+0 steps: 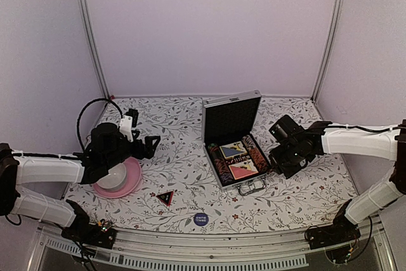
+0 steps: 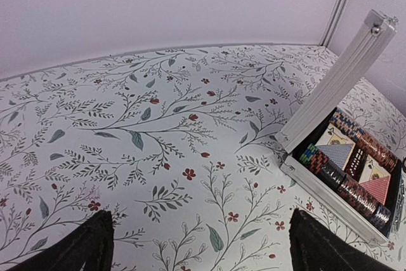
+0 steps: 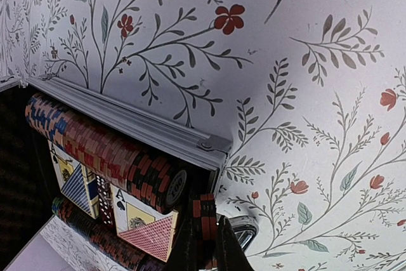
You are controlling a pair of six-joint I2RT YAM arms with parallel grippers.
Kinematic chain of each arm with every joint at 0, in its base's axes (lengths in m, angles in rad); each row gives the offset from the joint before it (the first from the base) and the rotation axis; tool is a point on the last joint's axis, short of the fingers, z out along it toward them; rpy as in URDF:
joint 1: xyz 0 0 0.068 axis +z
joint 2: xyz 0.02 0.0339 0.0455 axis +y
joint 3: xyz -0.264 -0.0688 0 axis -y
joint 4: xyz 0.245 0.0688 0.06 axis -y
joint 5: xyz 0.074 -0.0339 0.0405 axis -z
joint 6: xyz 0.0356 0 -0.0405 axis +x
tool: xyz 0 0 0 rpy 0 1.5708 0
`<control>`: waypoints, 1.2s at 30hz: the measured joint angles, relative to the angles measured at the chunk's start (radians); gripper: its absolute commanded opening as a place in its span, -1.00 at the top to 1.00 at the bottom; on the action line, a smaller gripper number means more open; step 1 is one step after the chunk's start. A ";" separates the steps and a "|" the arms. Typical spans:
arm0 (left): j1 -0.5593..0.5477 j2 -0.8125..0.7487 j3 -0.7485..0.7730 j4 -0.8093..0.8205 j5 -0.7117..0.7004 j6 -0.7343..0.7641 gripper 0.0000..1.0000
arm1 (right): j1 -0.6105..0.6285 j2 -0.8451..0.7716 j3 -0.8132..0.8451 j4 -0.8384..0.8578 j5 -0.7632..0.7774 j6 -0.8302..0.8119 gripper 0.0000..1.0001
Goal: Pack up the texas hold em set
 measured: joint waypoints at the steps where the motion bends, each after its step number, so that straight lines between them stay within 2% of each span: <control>1: 0.000 0.000 0.000 0.000 0.000 0.000 -0.93 | 0.000 0.000 0.000 0.000 0.000 -0.001 0.97; 36: 0.000 -0.007 0.000 -0.007 0.000 0.000 -0.93 | -0.007 0.072 0.045 0.042 0.008 -0.024 0.94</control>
